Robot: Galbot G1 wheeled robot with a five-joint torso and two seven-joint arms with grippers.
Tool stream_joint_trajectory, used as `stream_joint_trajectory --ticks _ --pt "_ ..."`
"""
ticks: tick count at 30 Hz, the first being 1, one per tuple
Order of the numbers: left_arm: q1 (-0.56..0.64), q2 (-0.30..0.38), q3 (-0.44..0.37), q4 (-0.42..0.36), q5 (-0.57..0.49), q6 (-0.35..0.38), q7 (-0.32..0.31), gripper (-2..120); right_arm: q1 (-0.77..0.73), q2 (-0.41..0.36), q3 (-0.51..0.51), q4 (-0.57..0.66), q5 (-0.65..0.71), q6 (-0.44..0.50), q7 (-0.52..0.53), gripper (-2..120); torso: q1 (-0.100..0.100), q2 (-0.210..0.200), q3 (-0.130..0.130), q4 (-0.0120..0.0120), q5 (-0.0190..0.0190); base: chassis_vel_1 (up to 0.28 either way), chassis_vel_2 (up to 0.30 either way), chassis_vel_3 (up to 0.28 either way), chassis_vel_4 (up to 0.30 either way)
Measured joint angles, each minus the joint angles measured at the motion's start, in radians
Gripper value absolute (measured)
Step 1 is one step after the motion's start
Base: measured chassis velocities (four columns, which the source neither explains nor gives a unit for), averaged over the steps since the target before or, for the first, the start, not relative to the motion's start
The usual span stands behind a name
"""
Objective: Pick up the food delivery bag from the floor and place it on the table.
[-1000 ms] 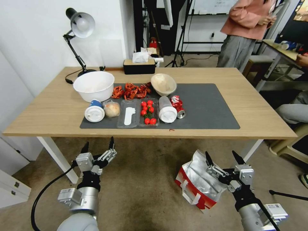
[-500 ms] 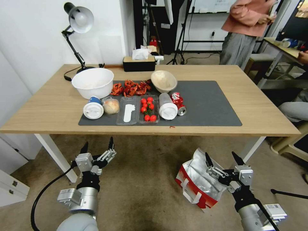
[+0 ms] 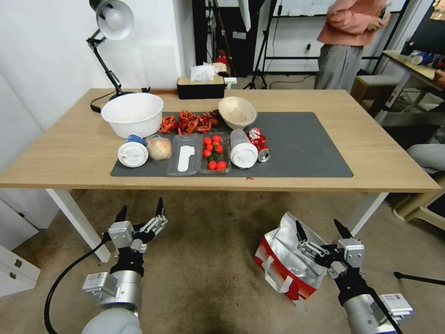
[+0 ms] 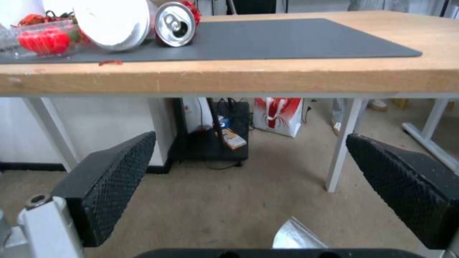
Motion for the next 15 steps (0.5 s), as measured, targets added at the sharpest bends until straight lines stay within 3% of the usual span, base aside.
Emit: stream_joint_trajectory --ticks 15 --pt "0.003 0.002 -0.001 0.001 -0.002 -0.003 -0.004 100 -0.001 0.000 -0.002 -0.003 -0.003 -0.001 -0.004 100 -0.028 -0.065 -0.037 0.0000 0.0000 0.000 0.000 0.000 0.000"
